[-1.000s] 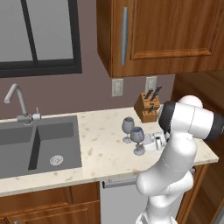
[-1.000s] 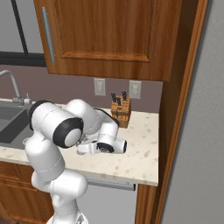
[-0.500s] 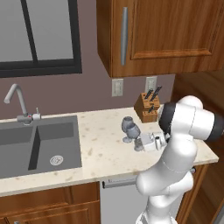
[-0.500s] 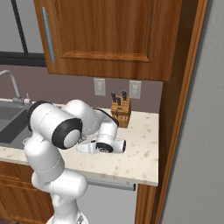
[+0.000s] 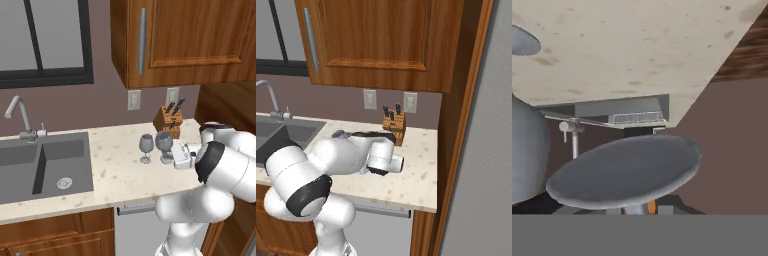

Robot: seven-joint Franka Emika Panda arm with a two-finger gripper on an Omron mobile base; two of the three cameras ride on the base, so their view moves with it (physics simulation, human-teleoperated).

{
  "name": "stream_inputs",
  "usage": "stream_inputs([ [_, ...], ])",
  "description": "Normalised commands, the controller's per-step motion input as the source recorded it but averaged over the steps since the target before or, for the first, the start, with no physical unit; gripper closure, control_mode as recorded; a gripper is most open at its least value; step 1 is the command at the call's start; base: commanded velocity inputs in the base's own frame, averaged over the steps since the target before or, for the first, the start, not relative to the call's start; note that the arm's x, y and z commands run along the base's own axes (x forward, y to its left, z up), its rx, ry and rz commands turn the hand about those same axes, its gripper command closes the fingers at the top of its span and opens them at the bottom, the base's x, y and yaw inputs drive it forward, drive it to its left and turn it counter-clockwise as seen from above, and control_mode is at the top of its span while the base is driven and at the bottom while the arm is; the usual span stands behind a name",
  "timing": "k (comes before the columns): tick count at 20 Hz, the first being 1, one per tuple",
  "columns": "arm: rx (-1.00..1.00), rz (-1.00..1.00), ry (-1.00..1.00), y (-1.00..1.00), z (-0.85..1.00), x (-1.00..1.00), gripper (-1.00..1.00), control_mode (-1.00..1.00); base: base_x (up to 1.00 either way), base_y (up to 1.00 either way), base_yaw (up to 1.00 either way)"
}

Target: Retrieve the wine glasses from the counter and place one next to each plate.

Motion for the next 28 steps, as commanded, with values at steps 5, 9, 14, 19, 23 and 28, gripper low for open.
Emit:
stream_inputs([
  [5,0.00,-0.08,-0.18,0.02,1.00,-0.60,1.00,-1.00,0.00,0.00,0.00],
  [9,0.00,-0.10,-0.11,0.20,1.00,-0.51,1.00,-1.00,0.00,0.00,0.00],
  [14,-0.01,-0.11,-0.06,0.20,1.00,-0.52,1.00,-1.00,0.00,0.00,0.00],
  [19,-0.01,-0.09,0.00,0.00,0.79,-0.47,1.00,-1.00,0.00,0.00,0.00],
  [23,0.00,-0.05,0.00,0.00,0.22,-0.14,1.00,-1.00,0.00,0.00,0.00],
  [28,0.00,0.00,-0.01,0.00,0.32,-0.05,1.00,-1.00,0.00,0.00,0.00],
])
